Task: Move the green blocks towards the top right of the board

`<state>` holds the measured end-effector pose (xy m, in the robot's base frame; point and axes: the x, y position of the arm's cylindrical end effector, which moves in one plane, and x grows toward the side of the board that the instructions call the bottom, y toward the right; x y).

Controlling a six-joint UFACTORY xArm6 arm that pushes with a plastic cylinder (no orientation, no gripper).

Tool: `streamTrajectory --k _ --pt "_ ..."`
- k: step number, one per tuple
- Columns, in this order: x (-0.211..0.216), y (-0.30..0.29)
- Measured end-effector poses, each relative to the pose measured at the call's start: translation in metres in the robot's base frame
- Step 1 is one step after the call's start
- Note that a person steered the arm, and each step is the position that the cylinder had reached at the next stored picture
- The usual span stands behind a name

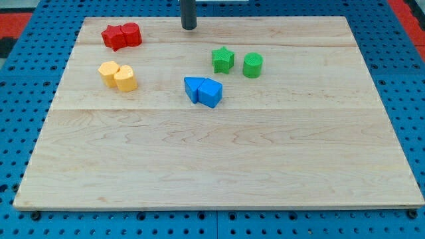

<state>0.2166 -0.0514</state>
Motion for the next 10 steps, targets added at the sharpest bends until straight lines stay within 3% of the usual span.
streamTrajectory --k 3,4,5,7,8,9,10 --pt "0.001 0.008" --pt "0.019 0.022" --pt "0.074 0.061" --pt "0.103 0.206" --pt "0.139 0.252" --pt "0.182 0.237" --pt "0.167 0.176"
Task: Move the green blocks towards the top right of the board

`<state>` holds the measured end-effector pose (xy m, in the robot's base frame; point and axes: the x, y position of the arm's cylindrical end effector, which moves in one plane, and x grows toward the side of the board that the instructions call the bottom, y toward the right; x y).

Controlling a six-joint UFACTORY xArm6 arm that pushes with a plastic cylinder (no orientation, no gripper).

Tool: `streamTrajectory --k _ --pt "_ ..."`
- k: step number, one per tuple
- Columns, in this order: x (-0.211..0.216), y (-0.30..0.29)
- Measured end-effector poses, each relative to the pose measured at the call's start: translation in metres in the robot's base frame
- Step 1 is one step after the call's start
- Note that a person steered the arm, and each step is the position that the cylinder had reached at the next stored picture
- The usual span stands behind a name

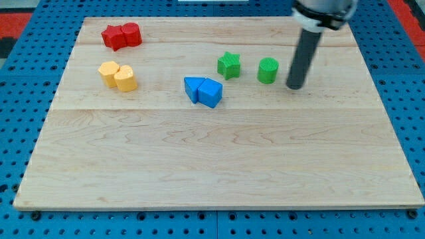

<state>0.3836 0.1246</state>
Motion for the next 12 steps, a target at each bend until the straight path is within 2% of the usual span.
streamTrajectory --k 1,2,3,4,5,7,11,12 --pt "-0.018 -0.041" --pt "-0.032 -0.058" --pt "-0.020 -0.071" --pt "0.011 -0.079" --pt "0.011 -0.127" --pt "-0.003 -0.129" --pt "-0.006 -0.096" --pt "-0.006 -0.140"
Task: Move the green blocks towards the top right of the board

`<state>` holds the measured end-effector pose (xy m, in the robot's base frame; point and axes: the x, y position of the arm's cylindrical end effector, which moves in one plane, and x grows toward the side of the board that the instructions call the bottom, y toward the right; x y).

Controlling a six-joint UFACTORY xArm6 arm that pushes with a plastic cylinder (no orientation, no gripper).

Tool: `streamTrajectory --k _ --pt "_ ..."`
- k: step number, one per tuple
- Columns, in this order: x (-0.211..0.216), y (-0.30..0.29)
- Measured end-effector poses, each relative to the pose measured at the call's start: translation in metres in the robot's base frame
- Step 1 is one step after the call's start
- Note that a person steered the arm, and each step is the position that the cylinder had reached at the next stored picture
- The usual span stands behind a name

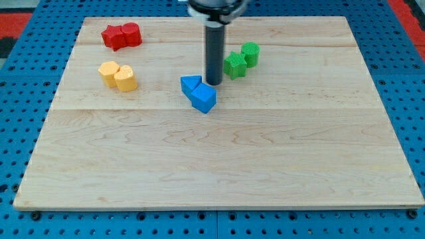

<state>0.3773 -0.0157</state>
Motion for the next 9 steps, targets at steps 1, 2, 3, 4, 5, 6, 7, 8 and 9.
streamTrajectory --k 1,2,3,4,5,6,7,8,9 --pt "-0.021 0.004" --pt "-0.044 0.042" --pt "-0.072 0.065" --pt "-0.090 0.067" --pt "-0.060 0.032" --pt "-0.001 0.042" --pt "-0.019 0.068" --pt "-0.058 0.095" --pt "-0.086 0.134"
